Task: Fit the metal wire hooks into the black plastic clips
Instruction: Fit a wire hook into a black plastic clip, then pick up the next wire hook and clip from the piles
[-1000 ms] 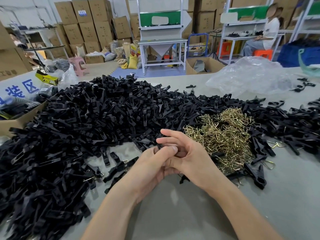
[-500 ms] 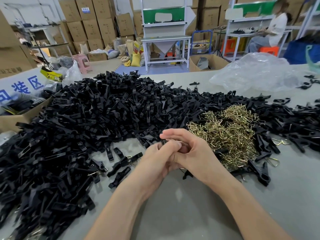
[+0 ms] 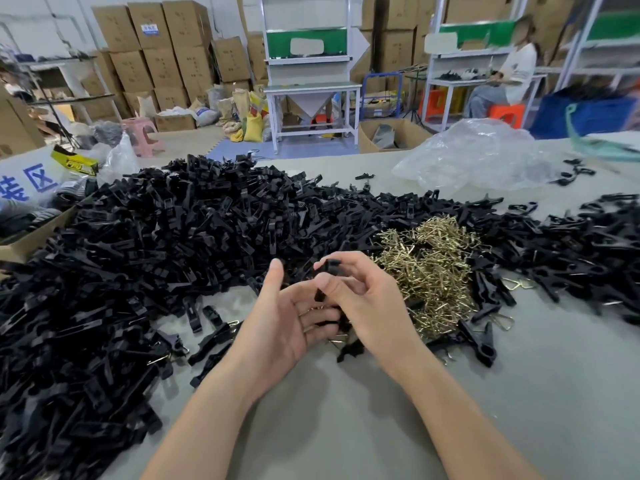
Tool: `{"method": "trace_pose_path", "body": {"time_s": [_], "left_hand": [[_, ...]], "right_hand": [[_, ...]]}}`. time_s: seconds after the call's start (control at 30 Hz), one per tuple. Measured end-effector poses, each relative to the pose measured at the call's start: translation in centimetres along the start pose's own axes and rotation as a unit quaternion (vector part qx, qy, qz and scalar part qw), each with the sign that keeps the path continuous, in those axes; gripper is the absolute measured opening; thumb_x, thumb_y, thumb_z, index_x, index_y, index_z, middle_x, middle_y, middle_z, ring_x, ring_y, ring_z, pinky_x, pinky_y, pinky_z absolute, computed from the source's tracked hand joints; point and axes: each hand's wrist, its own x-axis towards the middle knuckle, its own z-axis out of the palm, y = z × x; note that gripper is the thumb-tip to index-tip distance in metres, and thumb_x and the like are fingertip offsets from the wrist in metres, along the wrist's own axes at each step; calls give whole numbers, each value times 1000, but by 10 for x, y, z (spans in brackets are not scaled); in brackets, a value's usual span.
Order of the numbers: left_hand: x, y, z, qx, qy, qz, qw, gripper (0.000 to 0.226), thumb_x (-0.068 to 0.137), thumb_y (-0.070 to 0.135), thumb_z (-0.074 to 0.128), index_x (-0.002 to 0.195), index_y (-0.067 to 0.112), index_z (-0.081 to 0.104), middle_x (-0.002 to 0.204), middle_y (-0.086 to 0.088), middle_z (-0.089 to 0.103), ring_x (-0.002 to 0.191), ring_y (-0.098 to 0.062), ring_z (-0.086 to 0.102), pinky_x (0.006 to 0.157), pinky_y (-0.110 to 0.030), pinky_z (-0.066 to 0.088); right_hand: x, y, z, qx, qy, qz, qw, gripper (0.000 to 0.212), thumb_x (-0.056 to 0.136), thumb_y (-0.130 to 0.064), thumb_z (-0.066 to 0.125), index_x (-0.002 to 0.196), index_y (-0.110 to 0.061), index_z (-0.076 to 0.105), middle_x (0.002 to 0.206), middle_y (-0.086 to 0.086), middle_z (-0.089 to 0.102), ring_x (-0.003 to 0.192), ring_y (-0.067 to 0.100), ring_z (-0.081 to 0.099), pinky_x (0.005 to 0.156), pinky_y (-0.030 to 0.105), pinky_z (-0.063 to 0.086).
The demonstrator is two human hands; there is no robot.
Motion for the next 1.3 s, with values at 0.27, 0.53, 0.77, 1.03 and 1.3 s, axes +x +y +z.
{"method": "trace_pose_path", "body": {"time_s": [0.27, 0.53, 0.77, 1.03, 1.3], "left_hand": [[6, -8, -5, 5, 49, 12, 999, 65, 87, 58, 43, 117, 5, 66, 92, -11, 74, 74, -18, 70, 82, -39, 50], [3, -12, 6, 51, 97, 53, 993, 45, 103, 39, 42, 103, 3, 70, 85, -13, 74, 66, -19, 68, 68, -36, 60], [-13, -18, -17, 603, 342, 290, 659, 15, 99, 30, 53, 98, 33, 68, 104, -4, 70, 99, -27, 60, 86, -49, 44], [-3, -10, -44, 739, 375, 78, 554, 46, 92, 44, 59, 126, 15, 65, 134, -21, 58, 129, -40, 47, 102, -53, 40], [1, -12, -41, 729, 324, 193, 571, 14, 92, 21, 63, 99, 12, 72, 101, -7, 69, 102, -33, 58, 80, -46, 51]], "right_hand": [[2, -67, -116, 292, 206, -58, 932, 36, 91, -34, 67, 112, -5, 65, 106, 11, 73, 95, 20, 72, 81, 26, 60], [-7, -85, -170, 211, 325, 54, 920, 18, 102, -23, 58, 117, -13, 60, 117, 14, 70, 89, 17, 73, 78, 29, 60], [-18, -25, -35, -215, 142, -24, 966, 32, 104, -27, 50, 133, -40, 52, 105, -22, 65, 83, -4, 61, 73, 16, 50], [-15, 26, 7, -541, -7, -106, 834, 34, 101, -28, 47, 131, -25, 64, 134, -5, 62, 136, 18, 46, 123, 35, 24], [-8, 31, 4, -517, 8, -118, 848, 21, 97, -24, 58, 108, -32, 73, 113, -15, 67, 122, 12, 52, 110, 30, 36]]}}
